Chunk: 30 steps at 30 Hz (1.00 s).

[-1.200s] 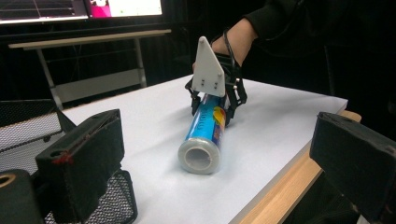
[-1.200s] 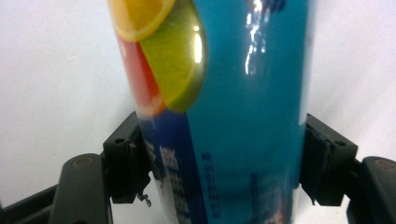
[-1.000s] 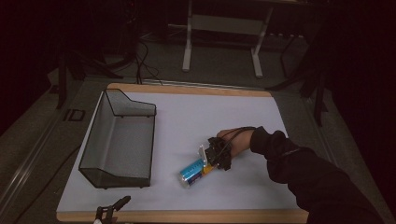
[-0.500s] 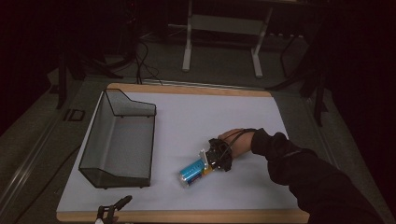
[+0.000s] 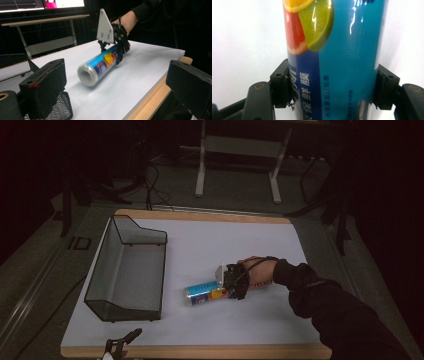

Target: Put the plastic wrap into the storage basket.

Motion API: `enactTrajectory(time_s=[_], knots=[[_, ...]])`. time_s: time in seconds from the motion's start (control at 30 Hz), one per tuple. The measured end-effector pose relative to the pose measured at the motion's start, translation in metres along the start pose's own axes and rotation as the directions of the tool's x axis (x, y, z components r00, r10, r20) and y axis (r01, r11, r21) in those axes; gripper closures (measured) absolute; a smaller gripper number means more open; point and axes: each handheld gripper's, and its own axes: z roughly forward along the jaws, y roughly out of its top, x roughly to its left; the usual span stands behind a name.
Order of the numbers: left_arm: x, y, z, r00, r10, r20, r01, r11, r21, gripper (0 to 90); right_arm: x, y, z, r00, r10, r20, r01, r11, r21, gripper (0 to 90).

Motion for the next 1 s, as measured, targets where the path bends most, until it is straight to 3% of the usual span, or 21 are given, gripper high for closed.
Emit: enactTrajectory(time_s=[0.4,0.53,0.67,0.73,0.77,0.8,0.83,0.93,0.97,1.0], knots=[[-0.001,0.001,0.001,0.9999,0.007,0.009,-0.007,1.0000,-0.006,3.9,-0.009,-0.002,-0.031,0.9932,0.109,0.041,-0.106,0.992,-0.064,31.7],[-0.001,0.002,0.002,0.9998,0.008,0.021,-0.008,0.9999,-0.007,3.9,-0.014,-0.005,-0.043,0.9754,0.219,0.027,-0.214,0.968,-0.131,31.7],[0.000,0.002,0.004,0.9994,0.011,0.034,-0.011,0.9999,-0.011,3.9,-0.021,-0.008,-0.054,0.9475,0.320,0.003,-0.313,0.930,-0.191,31.7],[0.000,0.003,0.005,0.9990,0.010,0.043,-0.010,0.9999,-0.013,3.9,-0.023,-0.009,-0.061,0.9302,0.367,-0.012,-0.360,0.906,-0.222,31.7],[0.000,0.003,0.006,0.9988,0.009,0.047,-0.008,0.9998,-0.016,3.9,-0.023,-0.010,-0.065,0.9215,0.388,0.002,-0.375,0.892,-0.252,31.7],[0.000,0.003,0.006,0.9988,0.009,0.047,-0.008,0.9998,-0.016,3.9,-0.023,-0.010,-0.065,0.9215,0.388,0.002,-0.375,0.892,-0.252,31.7],[0.001,0.003,0.007,0.9986,0.009,0.053,-0.008,0.9998,-0.016,3.9,-0.025,-0.009,-0.072,0.8952,0.445,-0.019,-0.432,0.857,-0.282,31.7],[0.001,0.004,0.010,0.9977,0.011,0.068,-0.010,0.9998,-0.018,3.9,-0.027,-0.007,-0.080,0.8560,0.517,-0.019,-0.491,0.801,-0.343,31.7],[0.001,0.004,0.011,0.9974,0.012,0.071,-0.011,0.9998,-0.019,3.9,-0.028,-0.005,-0.083,0.8441,0.536,-0.012,-0.505,0.787,-0.356,31.7],[0.001,0.004,0.011,0.9970,0.012,0.076,-0.011,0.9997,-0.020,3.9,-0.028,-0.004,-0.084,0.8379,0.546,-0.011,-0.512,0.779,-0.361,31.7]])
